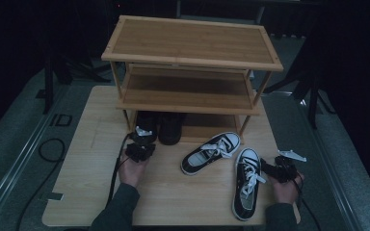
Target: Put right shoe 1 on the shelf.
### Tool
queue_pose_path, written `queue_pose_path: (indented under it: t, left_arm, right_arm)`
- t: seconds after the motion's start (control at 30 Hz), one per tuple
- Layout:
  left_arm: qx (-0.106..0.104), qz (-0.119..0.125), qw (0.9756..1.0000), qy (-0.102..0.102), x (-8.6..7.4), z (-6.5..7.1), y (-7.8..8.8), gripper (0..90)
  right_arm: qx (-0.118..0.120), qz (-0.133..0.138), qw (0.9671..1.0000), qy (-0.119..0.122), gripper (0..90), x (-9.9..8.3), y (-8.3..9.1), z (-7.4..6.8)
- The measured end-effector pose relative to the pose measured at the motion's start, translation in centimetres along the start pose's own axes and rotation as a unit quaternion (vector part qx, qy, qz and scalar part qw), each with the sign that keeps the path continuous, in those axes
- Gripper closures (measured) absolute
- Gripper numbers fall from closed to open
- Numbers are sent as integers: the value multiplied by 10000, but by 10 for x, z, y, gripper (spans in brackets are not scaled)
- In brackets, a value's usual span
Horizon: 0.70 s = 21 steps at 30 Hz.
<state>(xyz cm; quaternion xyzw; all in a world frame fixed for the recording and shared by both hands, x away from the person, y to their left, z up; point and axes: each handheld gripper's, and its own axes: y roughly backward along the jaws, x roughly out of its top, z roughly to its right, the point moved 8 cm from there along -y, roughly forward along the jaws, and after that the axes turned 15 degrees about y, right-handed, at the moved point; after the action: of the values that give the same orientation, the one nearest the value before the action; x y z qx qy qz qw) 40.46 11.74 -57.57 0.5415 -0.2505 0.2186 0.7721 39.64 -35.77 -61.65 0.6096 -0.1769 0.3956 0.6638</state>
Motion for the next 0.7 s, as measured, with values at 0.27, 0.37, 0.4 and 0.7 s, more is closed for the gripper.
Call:
queue_pose_path:
  t: [0.27,0.37,0.4,0.7]
  left_arm:
    - [377,230,9984,343,17,-40,6,896]
    - [528,271,9973,435,26,-47,1,896]
    - [547,275,9971,451,29,-49,-1,896]
    - [426,208,9975,517,32,-47,-7,896]
  right_arm:
    - [2,1,10000,-12,270,0,0,0]
    - [1,2,10000,-9,271,0,0,0]
    - [1,0,10000,-14,270,0,0,0]
    - [1,3,10000,-9,270,0,0,0]
